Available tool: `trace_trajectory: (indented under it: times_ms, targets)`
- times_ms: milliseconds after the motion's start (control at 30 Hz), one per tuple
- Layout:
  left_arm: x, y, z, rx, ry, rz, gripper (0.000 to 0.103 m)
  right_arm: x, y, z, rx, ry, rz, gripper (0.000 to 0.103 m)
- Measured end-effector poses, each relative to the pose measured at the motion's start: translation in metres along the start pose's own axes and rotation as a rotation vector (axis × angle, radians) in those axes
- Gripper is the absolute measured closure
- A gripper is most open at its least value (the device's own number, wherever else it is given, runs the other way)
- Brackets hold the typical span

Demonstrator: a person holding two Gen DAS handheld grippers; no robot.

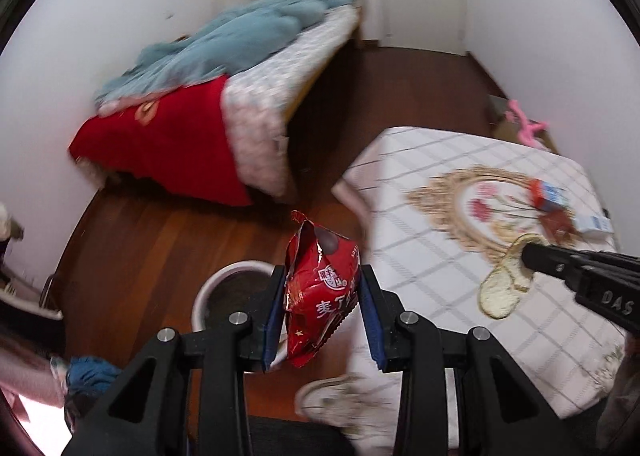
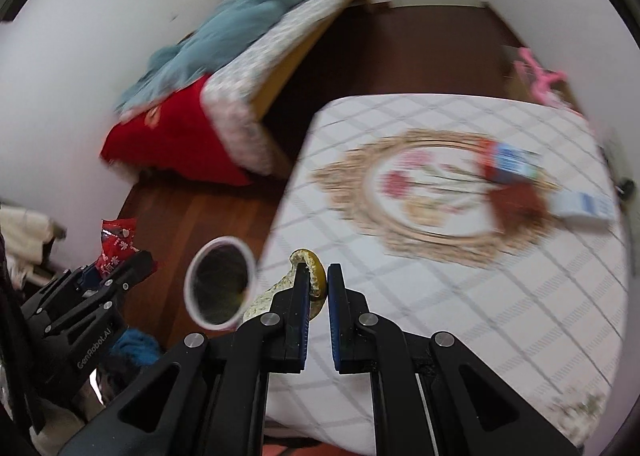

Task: Collect trash
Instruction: 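Carry the peel and red wrapper over the bin and open both tools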

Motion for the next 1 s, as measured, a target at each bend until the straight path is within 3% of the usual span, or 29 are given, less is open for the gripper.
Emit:
trace_trajectory:
  times_ms: [267, 467, 700, 933, 1000]
  targets:
    - [0.078, 0.104, -0.042, -0.140, 0.141, 0.062, 0.072, 0.145, 0.129, -0.021, -0.145, 0.192, 0.024, 0.094]
    - [0.152, 0.157, -0.083, -0.239, 0.280, 0.057, 0.072, 0.251, 0.181, -0.051, -0.193, 0.345, -0.010, 0.094]
    - [0.220, 0.186, -0.120, -0.325, 0.416, -0.006, 0.071, 0.347, 0.196, -0.075, -0.190, 0.464, -0.067, 0.094]
    - [0.259, 0.180, -0.135, -0.420, 0.528, -0.147, 0.068, 0.400, 0.199, -0.087, -0.208, 0.516, -0.116, 0.094]
    - [0.264, 0.178, -0.137, -0.447, 0.551, -0.177, 0.061, 0.407, 0.199, -0.088, -0.216, 0.523, -0.127, 0.094]
Point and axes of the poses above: each gripper's, at about its wrist camera, not at the fingertips, and x roughly the way its jaws point, y to its left, z to its top, the point moved 9 cm from there along x, roughly the way its jaws point, and after that the axes turned 5 degrees about x, right-handed, at the moved point
